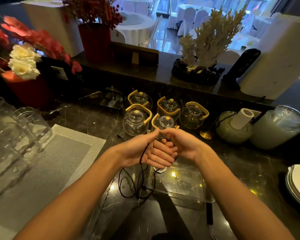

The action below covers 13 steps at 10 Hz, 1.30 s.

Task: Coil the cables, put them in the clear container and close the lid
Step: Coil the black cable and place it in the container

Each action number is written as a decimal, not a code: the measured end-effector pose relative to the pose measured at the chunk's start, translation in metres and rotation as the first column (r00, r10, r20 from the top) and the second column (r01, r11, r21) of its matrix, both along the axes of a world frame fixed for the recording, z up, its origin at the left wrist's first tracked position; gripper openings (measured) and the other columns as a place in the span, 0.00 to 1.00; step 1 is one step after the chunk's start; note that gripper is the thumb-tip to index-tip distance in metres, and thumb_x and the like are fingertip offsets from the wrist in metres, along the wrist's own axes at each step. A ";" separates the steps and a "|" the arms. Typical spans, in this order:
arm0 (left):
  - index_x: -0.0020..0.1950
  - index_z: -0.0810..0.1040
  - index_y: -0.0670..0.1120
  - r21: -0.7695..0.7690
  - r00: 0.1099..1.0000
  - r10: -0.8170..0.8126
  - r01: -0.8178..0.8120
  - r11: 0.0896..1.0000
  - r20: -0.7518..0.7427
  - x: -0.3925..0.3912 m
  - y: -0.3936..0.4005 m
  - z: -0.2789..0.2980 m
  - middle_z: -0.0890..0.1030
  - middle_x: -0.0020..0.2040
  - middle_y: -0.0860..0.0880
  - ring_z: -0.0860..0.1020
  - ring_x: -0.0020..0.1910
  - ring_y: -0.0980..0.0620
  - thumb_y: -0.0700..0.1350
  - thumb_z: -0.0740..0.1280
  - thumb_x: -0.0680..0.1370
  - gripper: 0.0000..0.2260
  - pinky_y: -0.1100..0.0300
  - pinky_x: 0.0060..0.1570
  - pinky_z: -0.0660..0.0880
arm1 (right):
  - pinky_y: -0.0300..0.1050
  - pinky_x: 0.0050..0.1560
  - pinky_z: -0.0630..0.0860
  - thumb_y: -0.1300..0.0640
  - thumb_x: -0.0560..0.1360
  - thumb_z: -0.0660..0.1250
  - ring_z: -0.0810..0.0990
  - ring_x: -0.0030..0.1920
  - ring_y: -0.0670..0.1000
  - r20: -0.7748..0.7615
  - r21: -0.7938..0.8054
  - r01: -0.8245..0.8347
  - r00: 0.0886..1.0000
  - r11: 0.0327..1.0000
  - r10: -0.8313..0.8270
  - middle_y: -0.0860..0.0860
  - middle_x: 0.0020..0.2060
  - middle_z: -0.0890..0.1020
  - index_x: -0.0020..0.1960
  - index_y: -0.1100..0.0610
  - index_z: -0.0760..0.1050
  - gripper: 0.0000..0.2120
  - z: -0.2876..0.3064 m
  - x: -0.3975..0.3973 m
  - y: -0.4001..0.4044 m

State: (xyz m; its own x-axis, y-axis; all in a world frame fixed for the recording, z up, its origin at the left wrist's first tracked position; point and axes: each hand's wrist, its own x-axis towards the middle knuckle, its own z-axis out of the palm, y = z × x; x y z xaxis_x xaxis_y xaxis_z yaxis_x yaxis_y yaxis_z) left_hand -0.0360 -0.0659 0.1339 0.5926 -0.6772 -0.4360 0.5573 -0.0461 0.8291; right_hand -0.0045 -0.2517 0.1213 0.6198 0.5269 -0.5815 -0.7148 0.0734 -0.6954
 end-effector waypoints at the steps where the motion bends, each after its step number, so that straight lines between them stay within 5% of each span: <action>1: 0.66 0.74 0.32 0.153 0.998 0.035 -0.041 0.987 0.045 0.005 0.002 -0.002 0.83 0.58 0.33 0.82 0.59 0.37 0.66 0.51 0.82 0.38 0.42 0.65 0.76 | 0.34 0.20 0.60 0.51 0.83 0.61 0.65 0.20 0.42 0.135 -0.213 -0.013 0.990 0.977 0.042 0.47 0.23 0.70 0.38 0.55 0.70 0.16 0.011 0.009 0.001; 2: 0.63 0.76 0.36 0.194 0.990 0.122 -0.134 0.972 0.070 0.009 0.000 -0.003 0.85 0.55 0.36 0.84 0.56 0.40 0.67 0.52 0.81 0.35 0.43 0.64 0.76 | 0.34 0.20 0.63 0.59 0.81 0.63 0.67 0.21 0.42 0.338 -0.361 0.064 0.939 0.930 0.067 0.49 0.26 0.70 0.39 0.58 0.72 0.12 0.034 0.005 0.009; 3: 0.43 0.81 0.43 0.113 0.952 0.302 -0.305 0.946 0.042 0.012 -0.007 -0.004 0.83 0.36 0.43 0.84 0.39 0.44 0.65 0.51 0.82 0.30 0.48 0.54 0.80 | 0.39 0.29 0.72 0.62 0.81 0.63 0.73 0.26 0.45 0.472 -0.250 0.088 0.881 0.964 0.042 0.51 0.28 0.75 0.40 0.61 0.75 0.11 0.038 -0.020 0.023; 4: 0.46 0.81 0.52 0.106 0.942 0.336 -0.332 0.937 -0.019 0.015 -0.012 -0.003 0.79 0.29 0.45 0.81 0.33 0.46 0.67 0.51 0.81 0.26 0.51 0.46 0.79 | 0.42 0.32 0.75 0.61 0.82 0.61 0.76 0.28 0.47 0.533 -0.195 0.120 0.846 0.973 0.002 0.51 0.29 0.77 0.43 0.61 0.76 0.11 0.035 -0.044 0.031; 5: 0.78 0.61 0.57 -0.084 0.948 0.296 -0.307 0.948 -0.115 0.021 -0.018 -0.006 0.84 0.60 0.42 0.82 0.60 0.40 0.66 0.52 0.82 0.27 0.42 0.67 0.73 | 0.42 0.27 0.74 0.54 0.85 0.59 0.71 0.25 0.47 0.452 -0.086 0.144 0.888 0.986 -0.090 0.51 0.29 0.75 0.46 0.59 0.77 0.15 0.029 -0.076 0.035; 6: 0.81 0.58 0.49 -0.288 0.935 0.307 -0.347 0.892 -0.177 0.018 -0.022 0.002 0.79 0.68 0.39 0.79 0.65 0.37 0.60 0.51 0.84 0.28 0.42 0.66 0.75 | 0.40 0.25 0.68 0.43 0.83 0.61 0.65 0.24 0.47 0.331 -0.077 0.158 0.936 0.984 -0.125 0.51 0.28 0.71 0.40 0.56 0.76 0.20 0.018 -0.091 0.030; 7: 0.77 0.66 0.39 -0.475 0.925 0.295 -0.377 0.795 -0.239 0.016 -0.025 0.011 0.80 0.65 0.37 0.84 0.58 0.40 0.56 0.51 0.85 0.27 0.51 0.51 0.83 | 0.44 0.32 0.69 0.32 0.76 0.66 0.64 0.26 0.49 0.267 -0.146 0.184 0.953 0.972 -0.140 0.49 0.26 0.65 0.32 0.52 0.69 0.26 -0.012 -0.099 0.020; 8: 0.78 0.66 0.42 -0.537 0.932 0.246 -0.356 0.765 -0.267 0.014 -0.023 0.013 0.85 0.57 0.38 0.87 0.45 0.46 0.56 0.52 0.85 0.26 0.60 0.35 0.84 | 0.46 0.38 0.70 0.32 0.75 0.67 0.66 0.29 0.49 0.262 -0.150 0.138 0.960 0.979 -0.095 0.50 0.27 0.66 0.32 0.52 0.68 0.26 -0.029 -0.101 0.014; 9: 0.78 0.65 0.47 -0.550 0.937 0.215 -0.337 0.764 -0.276 0.011 -0.019 0.019 0.87 0.47 0.40 0.85 0.32 0.52 0.57 0.52 0.84 0.25 0.68 0.22 0.76 | 0.43 0.35 0.67 0.39 0.77 0.70 0.65 0.30 0.48 0.218 -0.105 0.076 0.975 0.992 -0.051 0.50 0.30 0.65 0.34 0.52 0.68 0.22 -0.040 -0.101 0.007; 10: 0.78 0.66 0.49 -0.468 0.959 0.174 -0.263 0.844 -0.225 0.008 -0.015 0.023 0.85 0.36 0.43 0.78 0.21 0.57 0.59 0.51 0.84 0.25 0.71 0.15 0.67 | 0.35 0.23 0.57 0.54 0.77 0.71 0.58 0.26 0.44 0.056 0.072 0.170 0.983 0.983 -0.175 0.47 0.30 0.63 0.35 0.51 0.67 0.16 -0.040 -0.090 -0.002; 11: 0.76 0.70 0.48 -0.393 0.974 0.112 -0.184 0.901 -0.199 0.003 -0.018 0.018 0.85 0.34 0.42 0.77 0.20 0.57 0.60 0.52 0.83 0.27 0.70 0.16 0.67 | 0.35 0.21 0.53 0.58 0.72 0.68 0.55 0.24 0.44 -0.017 0.120 0.268 0.963 0.956 -0.268 0.46 0.26 0.62 0.30 0.52 0.68 0.14 -0.028 -0.073 -0.008; 12: 0.62 0.83 0.43 -0.253 0.982 0.073 -0.117 0.960 -0.175 -0.003 -0.023 0.002 0.85 0.34 0.40 0.79 0.21 0.55 0.60 0.52 0.83 0.27 0.69 0.17 0.69 | 0.37 0.23 0.49 0.59 0.73 0.63 0.50 0.27 0.47 0.044 0.048 0.258 0.965 0.965 -0.260 0.48 0.27 0.62 0.29 0.55 0.73 0.13 -0.007 -0.046 -0.008; 13: 0.52 0.85 0.40 -0.152 0.986 0.071 -0.094 0.984 -0.150 -0.003 -0.020 -0.003 0.85 0.35 0.38 0.83 0.25 0.51 0.61 0.54 0.82 0.28 0.68 0.19 0.72 | 0.37 0.24 0.51 0.59 0.74 0.60 0.52 0.27 0.46 0.082 -0.068 0.185 0.980 0.980 -0.179 0.48 0.27 0.62 0.29 0.54 0.68 0.14 0.004 -0.033 -0.010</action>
State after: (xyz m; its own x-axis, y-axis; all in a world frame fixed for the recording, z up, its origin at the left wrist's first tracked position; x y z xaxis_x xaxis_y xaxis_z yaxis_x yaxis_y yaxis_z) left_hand -0.0386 -0.0859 0.1309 0.5887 -0.6956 -0.4119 0.6673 0.1306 0.7332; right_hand -0.0377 -0.2622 0.1256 0.7448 0.3580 -0.5631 -0.6396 0.1429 -0.7553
